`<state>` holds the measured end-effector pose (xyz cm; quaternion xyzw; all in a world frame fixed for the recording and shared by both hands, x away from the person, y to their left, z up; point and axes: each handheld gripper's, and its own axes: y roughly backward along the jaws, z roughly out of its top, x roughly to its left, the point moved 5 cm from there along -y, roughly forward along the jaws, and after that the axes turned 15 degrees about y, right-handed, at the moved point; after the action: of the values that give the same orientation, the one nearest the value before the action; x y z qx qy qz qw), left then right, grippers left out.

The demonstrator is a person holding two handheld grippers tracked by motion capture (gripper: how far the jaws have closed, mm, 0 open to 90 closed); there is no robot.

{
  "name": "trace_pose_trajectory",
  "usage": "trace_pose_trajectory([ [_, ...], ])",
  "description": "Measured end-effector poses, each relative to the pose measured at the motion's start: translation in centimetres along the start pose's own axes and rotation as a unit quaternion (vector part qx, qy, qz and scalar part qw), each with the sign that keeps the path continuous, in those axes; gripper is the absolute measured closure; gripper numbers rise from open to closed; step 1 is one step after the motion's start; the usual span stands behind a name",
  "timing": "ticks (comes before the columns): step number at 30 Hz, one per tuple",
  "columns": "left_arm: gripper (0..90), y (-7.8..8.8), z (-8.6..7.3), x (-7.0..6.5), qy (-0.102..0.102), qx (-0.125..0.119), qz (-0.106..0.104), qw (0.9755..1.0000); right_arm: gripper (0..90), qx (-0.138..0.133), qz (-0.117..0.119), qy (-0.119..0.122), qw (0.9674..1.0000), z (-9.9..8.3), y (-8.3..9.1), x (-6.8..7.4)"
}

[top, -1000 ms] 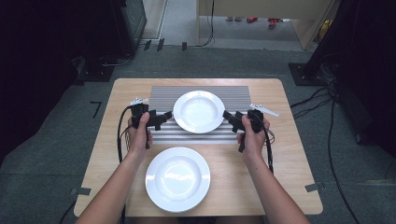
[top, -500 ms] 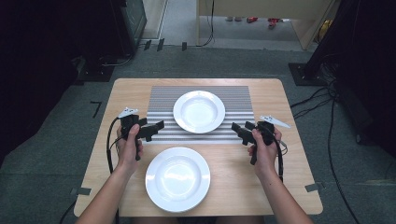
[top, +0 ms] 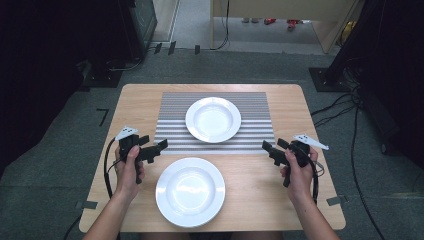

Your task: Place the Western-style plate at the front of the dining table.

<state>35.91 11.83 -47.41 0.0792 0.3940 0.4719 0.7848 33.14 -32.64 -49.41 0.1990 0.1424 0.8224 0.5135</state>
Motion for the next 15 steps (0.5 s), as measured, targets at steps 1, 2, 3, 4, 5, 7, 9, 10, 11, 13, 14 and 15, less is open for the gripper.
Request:
trace_pose_trajectory([
  [1, 13.5, 0.3, -0.1, 0.2, 0.001, 0.000, 0.000, 1.0000, 25.6, 0.000, -0.001, -0.001, 1.0000, -0.2, 0.2, -0.2],
  [2, 13.5, 0.4, -0.2, 0.3, 0.004, -0.001, 0.000, 1.0000, 25.6, 0.000, -0.002, -0.003, 1.0000, -0.4, 0.5, -0.4],
  [3, 13.5, 0.6, -0.4, 0.5, 0.005, -0.002, 0.001, 1.0000, 25.6, 0.000, -0.003, -0.005, 1.0000, -0.6, 0.7, -0.6],
  [4, 13.5, 0.8, -0.6, 0.7, 0.005, -0.002, 0.001, 1.0000, 25.6, -0.001, -0.005, -0.004, 1.0000, -0.7, 0.9, -0.8],
  [5, 13.5, 1.0, -0.7, 0.8, 0.004, -0.002, 0.003, 1.0000, 25.6, 0.000, -0.006, -0.005, 1.0000, -0.9, 1.1, -0.9],
  [7, 13.5, 1.3, -1.1, 1.1, 0.006, -0.004, 0.006, 1.0000, 25.5, 0.000, -0.007, -0.006, 1.0000, -1.3, 1.6, -1.2],
  [9, 13.5, 1.8, -1.4, 1.5, 0.008, -0.006, 0.007, 0.9999, 25.5, 0.001, -0.010, -0.008, 0.9999, -1.6, 2.1, -1.5],
  [10, 13.5, 2.0, -1.6, 1.7, 0.008, -0.008, 0.011, 0.9999, 25.4, 0.002, -0.011, -0.009, 0.9999, -1.8, 2.3, -1.7],
  [11, 13.5, 2.2, -1.7, 1.9, 0.008, -0.010, 0.012, 0.9998, 25.4, 0.001, -0.012, -0.009, 0.9999, -1.9, 2.5, -1.9],
  [13, 13.5, 2.7, -2.1, 2.4, 0.014, -0.011, 0.010, 0.9998, 25.4, 0.001, -0.015, -0.010, 0.9998, -2.2, 3.1, -2.2],
  [14, 13.5, 2.9, -2.2, 2.6, 0.015, -0.012, 0.012, 0.9997, 25.4, 0.001, -0.016, -0.011, 0.9998, -2.3, 3.4, -2.4],
  [15, 13.5, 3.2, -2.3, 2.9, 0.018, -0.014, 0.013, 0.9997, 25.4, 0.001, -0.017, -0.010, 0.9998, -2.4, 3.6, -2.5],
])
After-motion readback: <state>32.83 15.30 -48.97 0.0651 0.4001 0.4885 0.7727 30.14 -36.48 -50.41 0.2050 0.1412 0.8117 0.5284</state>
